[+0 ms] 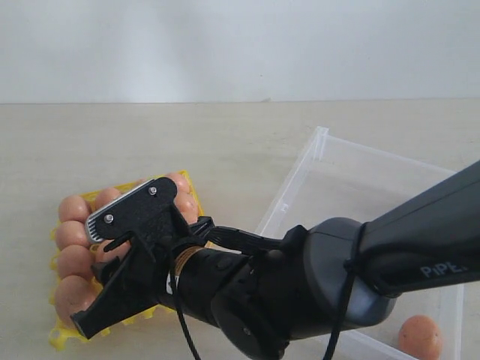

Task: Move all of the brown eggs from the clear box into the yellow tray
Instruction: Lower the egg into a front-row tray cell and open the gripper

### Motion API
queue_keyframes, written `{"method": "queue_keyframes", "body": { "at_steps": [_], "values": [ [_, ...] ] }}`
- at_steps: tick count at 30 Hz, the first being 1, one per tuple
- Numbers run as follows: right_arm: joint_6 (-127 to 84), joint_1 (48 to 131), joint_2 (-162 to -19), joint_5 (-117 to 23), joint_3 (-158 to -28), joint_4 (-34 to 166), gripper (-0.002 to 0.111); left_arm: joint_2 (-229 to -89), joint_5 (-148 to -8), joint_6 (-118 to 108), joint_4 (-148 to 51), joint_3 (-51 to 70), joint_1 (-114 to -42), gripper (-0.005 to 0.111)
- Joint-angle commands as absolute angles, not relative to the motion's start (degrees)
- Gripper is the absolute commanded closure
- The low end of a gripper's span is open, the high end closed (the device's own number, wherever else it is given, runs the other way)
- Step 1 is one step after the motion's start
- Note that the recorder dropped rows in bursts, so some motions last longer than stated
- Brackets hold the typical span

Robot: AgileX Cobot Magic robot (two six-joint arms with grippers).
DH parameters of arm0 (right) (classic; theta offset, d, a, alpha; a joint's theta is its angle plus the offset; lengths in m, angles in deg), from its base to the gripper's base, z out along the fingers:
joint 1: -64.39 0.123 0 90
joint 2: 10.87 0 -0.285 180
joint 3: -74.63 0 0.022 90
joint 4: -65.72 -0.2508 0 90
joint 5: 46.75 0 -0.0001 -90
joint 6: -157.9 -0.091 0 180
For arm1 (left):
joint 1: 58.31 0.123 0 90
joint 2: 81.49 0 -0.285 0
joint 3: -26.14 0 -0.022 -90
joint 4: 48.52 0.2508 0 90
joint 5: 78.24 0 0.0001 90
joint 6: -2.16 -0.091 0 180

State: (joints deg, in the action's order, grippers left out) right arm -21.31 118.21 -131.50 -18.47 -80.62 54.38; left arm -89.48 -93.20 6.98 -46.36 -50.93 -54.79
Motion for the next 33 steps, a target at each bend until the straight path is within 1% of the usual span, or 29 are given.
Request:
{"method": "queue_keyframes", "body": {
  "at_steps": [1,11,19,26,29,31,33],
  "values": [
    [-25.10,118.11,-131.32,-19.58,-80.89,54.76,0.108,-89.28,-92.91,7.08,-46.79,-51.08,-54.90,0.103],
    [-27.79,118.11,-131.57,-21.88,-80.89,54.76,0.108,-89.28,-92.81,7.08,-46.79,-51.08,-54.90,0.103],
    [-33.71,118.11,-134.81,-19.65,-80.89,54.76,0.108,-89.28,-92.81,7.08,-46.79,-51.08,-54.90,0.103],
    [-33.83,118.11,-134.81,-19.25,-80.89,54.76,0.108,-89.28,-92.81,7.08,-46.79,-51.08,-54.90,0.103],
    [-34.79,118.22,-134.81,-20.19,-80.89,58.02,0.108,-89.28,-92.81,7.08,-46.79,-51.08,-54.90,0.103],
    [-36.23,118.22,-134.81,-21.11,-80.89,61.09,0.102,-89.28,-92.81,7.08,-46.79,-51.08,-54.90,0.103],
    [-37.19,118.22,-134.81,-21.71,-80.89,62.36,0.091,-89.28,-92.81,7.08,-46.79,-51.08,-54.90,0.103]
  ]
}}
